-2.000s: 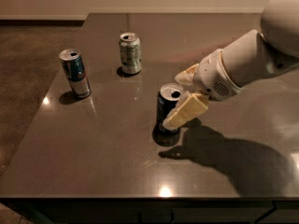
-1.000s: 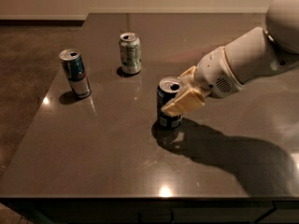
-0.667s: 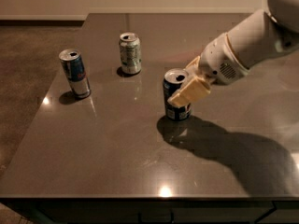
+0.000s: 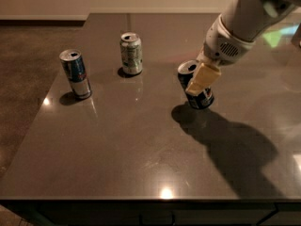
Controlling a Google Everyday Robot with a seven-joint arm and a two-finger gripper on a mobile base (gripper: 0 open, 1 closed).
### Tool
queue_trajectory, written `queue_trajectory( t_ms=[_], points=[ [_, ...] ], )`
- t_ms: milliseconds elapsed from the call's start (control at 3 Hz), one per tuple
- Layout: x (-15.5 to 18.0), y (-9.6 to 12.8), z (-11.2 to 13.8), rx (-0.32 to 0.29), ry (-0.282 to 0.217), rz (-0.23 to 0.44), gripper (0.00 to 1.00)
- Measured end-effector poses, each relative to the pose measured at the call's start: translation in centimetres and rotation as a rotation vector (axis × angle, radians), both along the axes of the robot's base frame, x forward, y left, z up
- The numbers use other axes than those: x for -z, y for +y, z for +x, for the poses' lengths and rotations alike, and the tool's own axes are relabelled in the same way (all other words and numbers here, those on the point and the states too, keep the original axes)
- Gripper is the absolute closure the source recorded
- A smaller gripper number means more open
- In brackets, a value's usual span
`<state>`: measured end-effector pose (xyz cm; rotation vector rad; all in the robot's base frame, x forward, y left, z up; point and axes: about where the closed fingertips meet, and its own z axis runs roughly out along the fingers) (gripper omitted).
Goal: Knock pepsi can over
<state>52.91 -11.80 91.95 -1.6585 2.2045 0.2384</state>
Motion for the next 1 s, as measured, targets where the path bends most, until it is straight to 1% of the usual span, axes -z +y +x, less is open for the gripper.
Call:
queue_trajectory(
  t_ms=[333, 667, 1000],
  points=[
    [0.17, -1.69, 0.69, 0.009, 0.007, -0.110, 1.00],
    [0.25, -2.54, 0.98, -0.008, 0.013, -0.204, 0.82],
    [0.79, -2.60, 1.06, -0.037, 0.031, -0.268, 0.59]
  ],
)
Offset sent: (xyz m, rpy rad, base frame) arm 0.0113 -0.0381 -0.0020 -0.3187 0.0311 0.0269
